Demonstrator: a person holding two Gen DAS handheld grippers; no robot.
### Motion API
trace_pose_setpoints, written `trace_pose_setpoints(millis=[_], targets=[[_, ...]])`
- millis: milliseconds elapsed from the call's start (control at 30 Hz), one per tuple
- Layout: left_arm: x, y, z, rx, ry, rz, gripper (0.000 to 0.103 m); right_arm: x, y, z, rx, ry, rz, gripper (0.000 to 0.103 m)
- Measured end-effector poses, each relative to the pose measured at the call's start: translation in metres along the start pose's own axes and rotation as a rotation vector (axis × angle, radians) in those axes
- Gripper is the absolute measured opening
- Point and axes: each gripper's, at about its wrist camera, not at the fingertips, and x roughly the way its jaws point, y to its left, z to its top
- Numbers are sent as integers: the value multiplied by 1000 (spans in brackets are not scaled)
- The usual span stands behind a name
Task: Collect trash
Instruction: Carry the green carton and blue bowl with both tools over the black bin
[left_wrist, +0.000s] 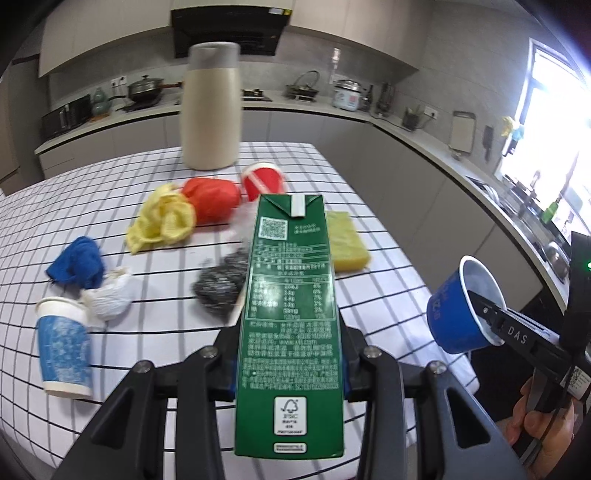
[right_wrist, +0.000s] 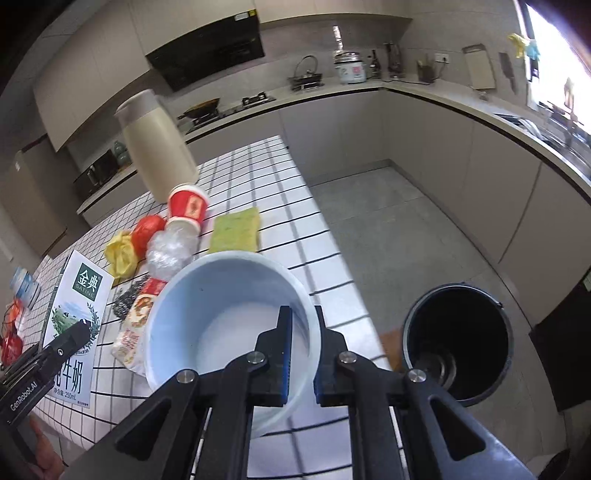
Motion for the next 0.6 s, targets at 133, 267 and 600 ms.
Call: trace_pose_setpoints(millis=[133,267,600], targets=[[13,-45,2,27,14,-50,39,-8,-42,2,39,-12,-26,10],[29,-97,4,40,37,-86,39,-13,-94,5,58,-11,-42,10],[85,-222,3,55,108,-187,39,-11,-239,25,81,15,-90,10]])
